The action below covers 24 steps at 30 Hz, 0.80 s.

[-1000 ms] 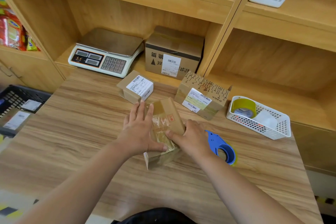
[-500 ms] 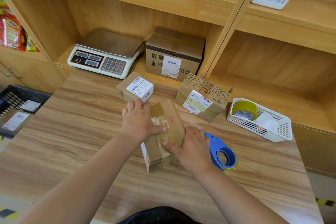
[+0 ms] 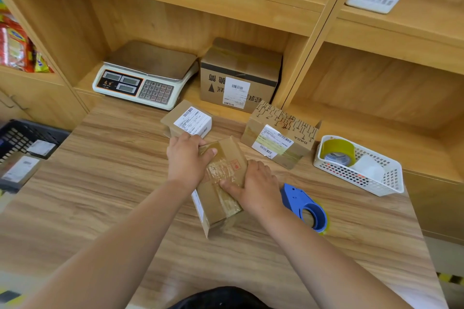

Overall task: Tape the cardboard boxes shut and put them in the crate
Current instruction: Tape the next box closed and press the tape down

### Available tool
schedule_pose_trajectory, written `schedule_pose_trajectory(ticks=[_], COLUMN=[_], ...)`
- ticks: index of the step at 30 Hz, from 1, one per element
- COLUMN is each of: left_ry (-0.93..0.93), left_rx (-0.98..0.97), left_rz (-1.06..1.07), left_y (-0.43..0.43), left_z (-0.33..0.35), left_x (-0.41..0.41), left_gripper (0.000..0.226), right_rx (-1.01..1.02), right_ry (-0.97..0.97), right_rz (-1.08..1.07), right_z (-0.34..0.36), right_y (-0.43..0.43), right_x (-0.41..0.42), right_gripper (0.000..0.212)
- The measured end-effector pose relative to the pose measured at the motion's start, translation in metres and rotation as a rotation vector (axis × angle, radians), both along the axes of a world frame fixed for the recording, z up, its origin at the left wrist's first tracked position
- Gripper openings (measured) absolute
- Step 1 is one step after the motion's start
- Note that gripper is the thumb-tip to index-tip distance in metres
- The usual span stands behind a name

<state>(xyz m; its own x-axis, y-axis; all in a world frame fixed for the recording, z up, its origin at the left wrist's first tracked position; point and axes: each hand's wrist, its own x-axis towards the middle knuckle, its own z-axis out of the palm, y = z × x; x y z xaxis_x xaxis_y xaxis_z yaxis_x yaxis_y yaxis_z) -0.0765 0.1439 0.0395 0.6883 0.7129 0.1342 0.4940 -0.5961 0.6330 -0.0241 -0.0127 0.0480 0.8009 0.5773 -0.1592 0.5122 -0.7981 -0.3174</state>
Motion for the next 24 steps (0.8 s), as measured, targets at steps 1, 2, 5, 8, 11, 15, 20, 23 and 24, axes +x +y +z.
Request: schedule_pose_trajectory(ticks=[1, 2, 5, 8, 11, 15, 20, 23, 24], left_ry=[-0.017, -0.033, -0.066, -0.081, -0.049, -0.008, 0.003, -0.015, -0.019], left_rx=[-0.008, -0.015, -0.024, -0.049, -0.173, -0.237, -0.228, -0.206, -0.206], left_rz=[-0.002, -0.006, -0.019, -0.021, -0.031, -0.035, -0.058, -0.055, -0.048], left_y=[0.0, 0.0, 0.001, 0.002, 0.001, 0.001, 0.006, 0.006, 0.007], left_z=[-0.001, -0.002, -0.003, -0.005, -0.008, -0.008, -0.011, -0.014, -0.014], left_x=[0.0, 0.0, -0.002, -0.006, -0.014, -0.019, -0.017, -0.016, -0.015], left_gripper=[0.025, 0.021, 0.014, 0.018, 0.026, 0.055, 0.05, 0.039, 0.037], right_rx=[0.001, 0.002, 0.007, 0.037, 0.142, 0.091, 0.075, 0.115, 0.116], right_ry=[-0.009, -0.015, -0.029, -0.044, 0.067, 0.243, 0.091, -0.063, -0.086], right_rz=[-0.008, -0.02, -0.068, -0.084, 0.049, 0.249, 0.201, 0.11, 0.108], right_z=[0.0, 0.0, 0.001, 0.001, -0.001, 0.0, 0.0, 0.003, 0.004], right_y=[0.003, 0.005, 0.014, 0.019, 0.018, 0.018, 0.033, 0.043, 0.046], right_x=[0.002, 0.004, 0.013, 0.021, 0.024, 0.031, 0.036, 0.037, 0.038], right_gripper=[0.071, 0.069, 0.061, 0.051, 0.061, 0.105, 0.081, 0.052, 0.049])
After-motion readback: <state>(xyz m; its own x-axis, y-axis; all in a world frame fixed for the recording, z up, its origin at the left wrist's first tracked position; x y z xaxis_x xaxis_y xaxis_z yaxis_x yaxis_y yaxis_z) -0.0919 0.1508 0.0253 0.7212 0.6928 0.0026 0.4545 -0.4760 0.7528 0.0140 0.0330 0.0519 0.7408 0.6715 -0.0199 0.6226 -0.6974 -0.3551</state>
